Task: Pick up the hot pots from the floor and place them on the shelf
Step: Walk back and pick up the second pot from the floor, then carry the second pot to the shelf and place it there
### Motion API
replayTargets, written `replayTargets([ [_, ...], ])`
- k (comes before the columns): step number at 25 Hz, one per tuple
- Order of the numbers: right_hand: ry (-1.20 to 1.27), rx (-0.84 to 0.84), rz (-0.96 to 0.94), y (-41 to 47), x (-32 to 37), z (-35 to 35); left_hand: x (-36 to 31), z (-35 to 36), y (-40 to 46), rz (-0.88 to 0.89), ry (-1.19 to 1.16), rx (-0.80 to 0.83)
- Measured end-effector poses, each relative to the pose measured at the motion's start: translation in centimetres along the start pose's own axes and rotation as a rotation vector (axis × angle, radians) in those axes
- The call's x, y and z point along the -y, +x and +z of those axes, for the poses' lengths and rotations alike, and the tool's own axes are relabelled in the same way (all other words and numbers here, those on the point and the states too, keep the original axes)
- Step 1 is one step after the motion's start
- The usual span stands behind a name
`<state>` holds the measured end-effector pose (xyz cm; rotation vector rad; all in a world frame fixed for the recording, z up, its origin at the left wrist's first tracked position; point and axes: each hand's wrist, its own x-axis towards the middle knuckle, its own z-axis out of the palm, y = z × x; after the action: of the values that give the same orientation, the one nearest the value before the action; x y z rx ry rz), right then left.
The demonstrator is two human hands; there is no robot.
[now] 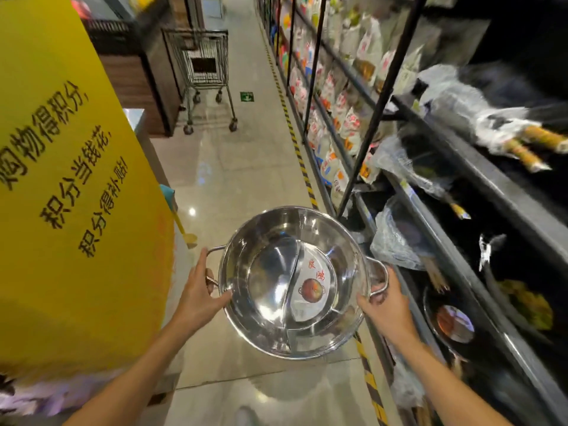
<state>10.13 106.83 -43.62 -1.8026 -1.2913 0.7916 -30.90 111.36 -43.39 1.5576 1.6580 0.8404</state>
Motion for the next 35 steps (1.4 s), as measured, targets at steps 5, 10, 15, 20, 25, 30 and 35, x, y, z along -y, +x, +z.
replayTargets([
  [5, -0.038, -0.031, -0.011, -4.8, -3.3, -2.7, -2.9, 0.8, -8.0, 0.006, 0.051, -0.043],
  [10, 0.010, -0.017, 0.053, -11.9, -7.2, -5.2, -4.2, 2.4, -13.4, 0.064, 0.098, 0.019],
  [15, -0.029, -0.237, 0.197, -21.8, -8.5, -8.8, -5.3, 4.6, -15.7, 0.181, 0.105, 0.220],
  [20, -0.001, -0.457, 0.335, -35.4, -8.5, -9.8, -4.5, 8.4, -17.6, 0.373, 0.069, 0.460],
  [25, -0.017, -0.636, 0.527, -50.5, -9.6, -9.2, -3.5, 12.1, -24.0, 0.508, 0.098, 0.711],
  [30, -0.002, -0.761, 0.709, -64.0, -13.3, -11.0, -5.5, 17.2, -33.5, 0.561, 0.166, 0.934],
  [35, 0.005, -0.796, 0.746, -73.2, -17.2, -14.7, -8.1, 21.6, -42.7, 0.591, 0.207, 1.005],
])
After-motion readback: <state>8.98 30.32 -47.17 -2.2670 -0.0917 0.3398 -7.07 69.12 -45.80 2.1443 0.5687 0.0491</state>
